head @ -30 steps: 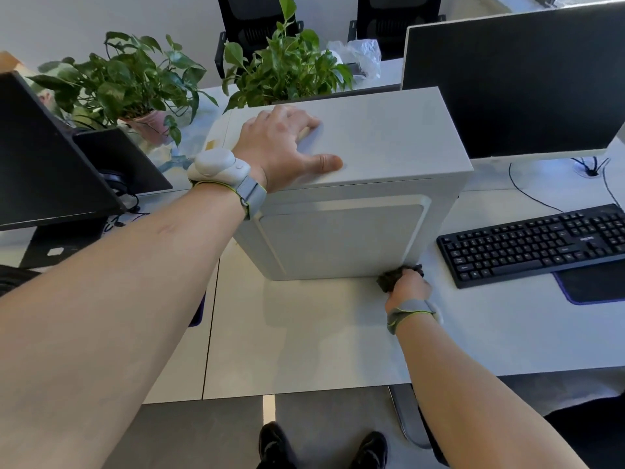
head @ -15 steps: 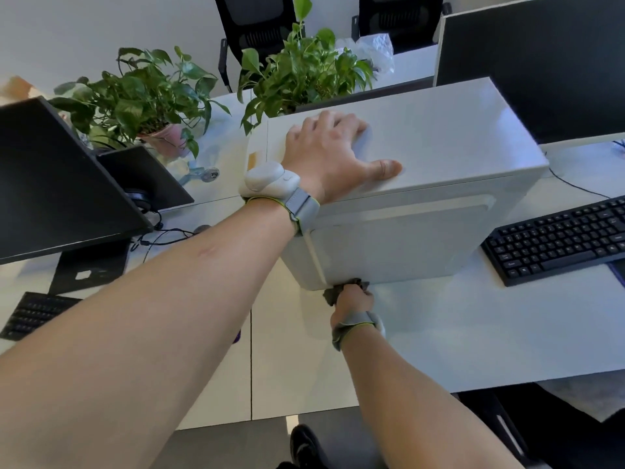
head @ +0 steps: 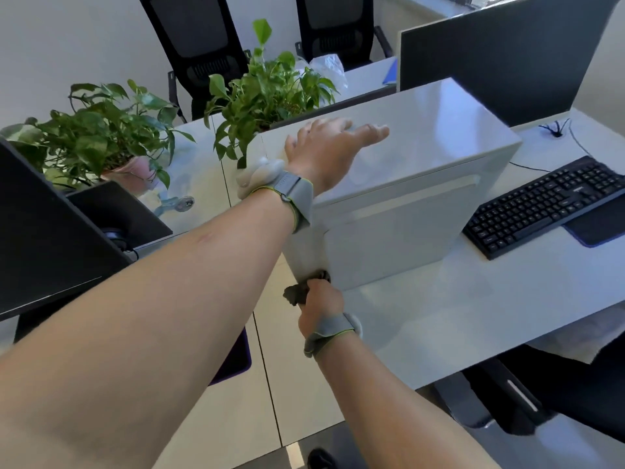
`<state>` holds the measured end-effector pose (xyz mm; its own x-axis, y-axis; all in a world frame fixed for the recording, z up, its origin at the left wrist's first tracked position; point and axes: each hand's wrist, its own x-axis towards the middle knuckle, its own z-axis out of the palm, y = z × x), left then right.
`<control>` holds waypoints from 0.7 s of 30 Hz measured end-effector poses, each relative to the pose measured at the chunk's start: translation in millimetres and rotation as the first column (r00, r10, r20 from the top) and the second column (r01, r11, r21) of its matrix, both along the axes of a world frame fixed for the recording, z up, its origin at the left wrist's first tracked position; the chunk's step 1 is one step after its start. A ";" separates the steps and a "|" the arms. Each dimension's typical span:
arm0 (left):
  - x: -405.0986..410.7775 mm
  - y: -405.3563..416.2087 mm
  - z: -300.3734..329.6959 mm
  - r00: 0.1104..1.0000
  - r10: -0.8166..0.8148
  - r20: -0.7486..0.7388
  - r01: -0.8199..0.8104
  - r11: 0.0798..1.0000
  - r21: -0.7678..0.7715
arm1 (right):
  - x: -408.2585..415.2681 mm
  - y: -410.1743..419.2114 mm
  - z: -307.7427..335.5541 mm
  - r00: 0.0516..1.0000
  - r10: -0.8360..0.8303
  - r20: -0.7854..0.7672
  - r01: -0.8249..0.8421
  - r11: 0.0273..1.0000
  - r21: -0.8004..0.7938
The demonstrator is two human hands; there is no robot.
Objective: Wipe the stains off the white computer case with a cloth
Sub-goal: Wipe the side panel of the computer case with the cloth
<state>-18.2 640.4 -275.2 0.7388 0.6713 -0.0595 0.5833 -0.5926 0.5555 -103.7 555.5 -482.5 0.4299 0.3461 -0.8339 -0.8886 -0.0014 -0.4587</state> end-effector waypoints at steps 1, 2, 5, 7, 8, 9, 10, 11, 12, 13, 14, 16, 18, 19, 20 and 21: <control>-1.9 2.2 0.7 0.999 -0.021 0.038 0.022 0.999 -0.043 | 0.9 -1.8 14.7 1.000 -0.011 0.023 0.010 1.000 0.019; -4.4 3.9 0.5 0.997 -0.029 0.072 0.037 0.994 -0.106 | 1.6 -4.2 29.7 0.999 -0.019 0.046 0.017 0.999 0.041; -12.5 13.4 -1.3 0.992 -0.028 0.125 0.063 0.957 -0.283 | 3.2 -15.0 72.9 0.987 -0.041 0.157 0.025 0.995 0.101; -16.1 14.5 5.1 0.994 -0.056 0.093 0.084 0.941 -0.329 | 4.0 -21.9 100.0 0.965 -0.035 0.262 -0.008 0.987 0.162; -16.6 12.0 10.8 0.992 -0.106 0.064 0.120 0.947 -0.297 | 4.9 -24.9 111.7 0.949 -0.040 0.313 -0.026 0.979 0.203; -17.1 11.8 12.4 0.987 -0.159 0.031 0.162 0.961 -0.224 | 5.9 -27.2 121.2 0.934 -0.054 0.353 -0.036 0.969 0.243; -16.8 10.7 14.0 0.980 -0.197 -0.005 0.195 0.971 -0.142 | 7.5 -29.1 130.4 0.917 -0.077 0.393 -0.032 0.964 0.265; -16.8 10.6 13.9 0.976 -0.210 -0.052 0.206 0.976 -0.071 | 9.1 -30.7 136.7 0.896 -0.100 0.433 -0.020 0.964 0.264; -14.0 11.7 13.2 0.965 -0.232 -0.119 0.231 0.973 -0.022 | 12.5 -32.0 142.9 0.867 -0.132 0.480 0.005 0.966 0.257; -12.1 10.9 12.8 0.958 -0.228 -0.175 0.233 0.973 0.009 | 17.5 -33.1 146.8 0.836 -0.163 0.524 0.033 0.968 0.249; -8.8 10.7 10.7 0.939 -0.242 -0.246 0.265 0.962 0.063 | 24.6 -35.1 149.3 0.807 -0.191 0.558 0.064 0.969 0.238; -5.2 6.8 5.3 0.915 -0.210 -0.343 0.261 0.959 0.109 | 44.9 -42.3 152.4 0.766 -0.258 0.589 0.148 0.962 0.228; -5.6 0.9 -2.1 0.911 -0.177 -0.372 0.253 0.953 0.166 | 71.3 -53.0 154.5 0.734 -0.281 0.618 0.206 0.959 0.192; -4.5 -0.9 -6.7 0.910 -0.166 -0.379 0.260 0.942 0.212 | 84.7 -59.5 156.2 0.722 -0.281 0.633 0.221 0.960 0.174; -4.3 -2.2 -9.2 0.907 -0.158 -0.389 0.271 0.928 0.255 | 98.0 -66.0 157.8 0.714 -0.279 0.643 0.235 0.960 0.155; -4.2 0.1 -11.3 0.907 -0.152 -0.392 0.274 0.920 0.279 | 110.6 -72.4 159.2 0.709 -0.282 0.647 0.250 0.958 0.142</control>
<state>-22.3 640.5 -286.5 0.8356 0.5272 -0.1544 0.5435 -0.8342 0.0933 6.9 483.2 -323.3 0.9413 0.1595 -0.2975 -0.3277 0.2208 -0.9186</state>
